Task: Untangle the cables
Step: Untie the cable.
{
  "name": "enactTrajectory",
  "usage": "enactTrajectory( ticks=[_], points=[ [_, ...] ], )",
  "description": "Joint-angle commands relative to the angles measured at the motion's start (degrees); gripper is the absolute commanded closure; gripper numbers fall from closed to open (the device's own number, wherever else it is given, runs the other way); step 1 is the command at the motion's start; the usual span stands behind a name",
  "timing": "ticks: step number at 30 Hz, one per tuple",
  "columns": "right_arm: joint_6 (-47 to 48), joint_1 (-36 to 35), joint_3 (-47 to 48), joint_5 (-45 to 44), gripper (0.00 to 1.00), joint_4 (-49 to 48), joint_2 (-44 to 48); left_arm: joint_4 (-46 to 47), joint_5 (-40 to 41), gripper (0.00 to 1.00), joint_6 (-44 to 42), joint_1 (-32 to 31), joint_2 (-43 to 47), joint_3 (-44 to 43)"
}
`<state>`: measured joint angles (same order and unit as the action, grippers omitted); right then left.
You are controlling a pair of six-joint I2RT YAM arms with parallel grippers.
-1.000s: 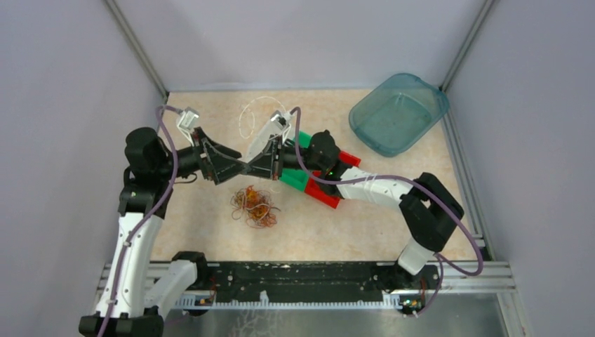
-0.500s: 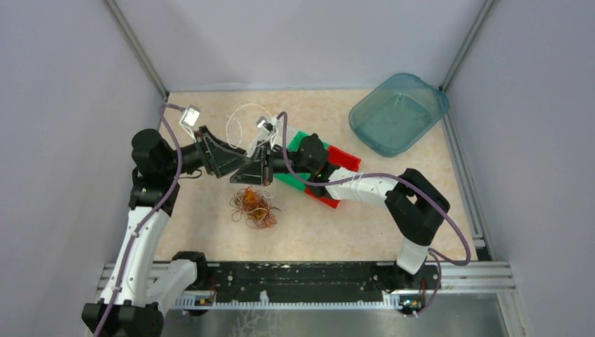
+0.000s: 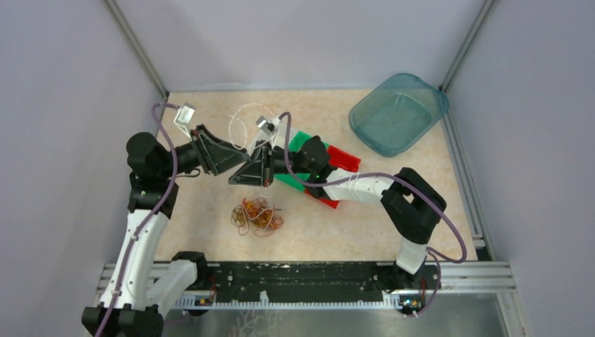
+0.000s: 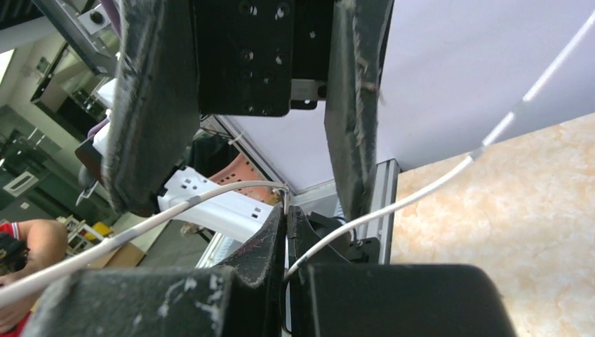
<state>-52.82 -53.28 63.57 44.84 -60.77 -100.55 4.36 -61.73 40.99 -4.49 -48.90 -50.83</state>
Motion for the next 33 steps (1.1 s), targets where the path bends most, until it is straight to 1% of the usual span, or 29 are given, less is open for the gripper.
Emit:
enactTrajectory(
  ticks=[1, 5, 10, 11, 14, 17, 20, 22, 24, 28, 30, 33],
  points=[
    [0.8, -1.7, 2.5, 0.6, 1.00, -3.0, -0.2, 6.1, 1.1, 0.42, 4.0, 0.0, -0.4, 0.6],
    [1.8, -1.7, 2.8, -0.4, 1.00, -1.4, -0.2, 6.4, 1.5, 0.45, 4.2, 0.0, 0.3, 2.0],
    [3.1, -1.8, 2.9, -1.3, 1.00, 0.0, -0.1, 2.3, 2.2, 0.46, 1.5, 0.0, 1.9, 4.0],
    [3.3, -1.7, 2.8, -1.3, 1.00, 0.2, 0.0, 1.1, 2.5, 0.46, 0.5, 0.0, 2.3, 4.0],
    [4.4, -1.8, 2.4, -1.3, 1.00, 1.4, 0.4, -1.6, 2.8, 0.40, -1.6, 0.0, 3.2, 2.8],
    [5.8, -1.4, 1.4, -1.4, 1.00, 3.1, 1.1, -3.2, 2.6, 0.40, -4.0, 0.1, 3.9, -1.6],
    [5.8, -0.1, -0.1, -1.4, 1.00, 3.1, 2.0, -7.5, 3.4, 0.40, -9.0, 0.1, 3.7, -8.8],
    [5.9, 0.5, -0.6, -1.4, 1.00, 3.2, 2.3, -10.3, 2.2, 0.40, -11.0, 0.1, 3.2, -11.3],
    [6.2, 0.7, -0.7, -1.3, 1.00, 3.7, 2.6, -12.9, -0.1, 0.39, -13.0, 0.1, 3.5, -11.0],
    [6.7, 0.7, -0.5, -1.1, 1.00, 4.4, 2.8, -21.1, 1.5, 0.41, -19.5, 0.1, 4.6, -8.4],
    [7.4, 0.7, -0.7, -1.2, 1.00, 4.6, 3.3, -23.5, 1.9, 0.42, -20.4, 0.1, 5.2, -7.6],
    [8.7, 0.8, -0.7, -1.3, 1.00, 5.7, 3.9, -24.3, 2.5, 0.42, -19.9, 0.1, 6.4, -6.2]
  ],
)
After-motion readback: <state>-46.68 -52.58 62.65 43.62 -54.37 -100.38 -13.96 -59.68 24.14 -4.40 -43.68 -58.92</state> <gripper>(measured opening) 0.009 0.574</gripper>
